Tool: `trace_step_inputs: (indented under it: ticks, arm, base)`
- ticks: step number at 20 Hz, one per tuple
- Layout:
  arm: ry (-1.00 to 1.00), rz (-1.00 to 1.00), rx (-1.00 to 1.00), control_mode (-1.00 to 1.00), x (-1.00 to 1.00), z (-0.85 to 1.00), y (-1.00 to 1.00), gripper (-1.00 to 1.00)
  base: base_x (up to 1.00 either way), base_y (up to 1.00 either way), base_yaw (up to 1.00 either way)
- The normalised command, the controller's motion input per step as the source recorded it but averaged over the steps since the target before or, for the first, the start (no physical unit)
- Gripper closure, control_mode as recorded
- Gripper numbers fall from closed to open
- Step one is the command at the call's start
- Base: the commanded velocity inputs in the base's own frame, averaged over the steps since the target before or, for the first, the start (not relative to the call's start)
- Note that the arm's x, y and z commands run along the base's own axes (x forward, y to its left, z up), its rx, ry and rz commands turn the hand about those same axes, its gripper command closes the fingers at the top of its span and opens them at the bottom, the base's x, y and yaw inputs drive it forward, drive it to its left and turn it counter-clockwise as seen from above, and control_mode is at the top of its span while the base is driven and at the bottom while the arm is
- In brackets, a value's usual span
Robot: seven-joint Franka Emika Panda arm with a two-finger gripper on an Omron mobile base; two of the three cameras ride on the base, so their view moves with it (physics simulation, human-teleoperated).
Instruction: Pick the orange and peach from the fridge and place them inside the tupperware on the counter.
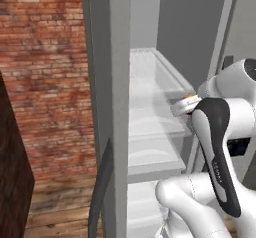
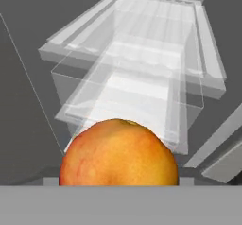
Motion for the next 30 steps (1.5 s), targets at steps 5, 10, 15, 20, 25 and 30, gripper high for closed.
trace_step_inputs:
  ticks: [5,10,15,20,25,30]
  arm:
    - [0.00,0.00,0.00,1.00,0.00,0.00,0.00,1.00]
    - [0.00,0.00,0.00,1.00,0.00,0.00,0.00,1.00]
    - [0.00,0.00,0.00,1.00,0.00,0.00,0.00,1.00]
    - [0.00,0.00,0.00,1.00,0.00,0.00,0.00,1.00]
    - [0.00,0.00,0.00,1.00,0.00,0.00,0.00,1.00]
    - [0.00,0.00,0.00,1.00,0.00,0.00,0.00,1.00]
  base:
    - [-0.98,-0.72,-0.05]
    - [-0.47,-1.00,-0.11]
    - [-0.09,-1.00,-0.16]
    - [0.00,-1.00,-0.17]
    - [0.05,-1.00,-0.15]
    - [0.27,-1.00,-0.08]
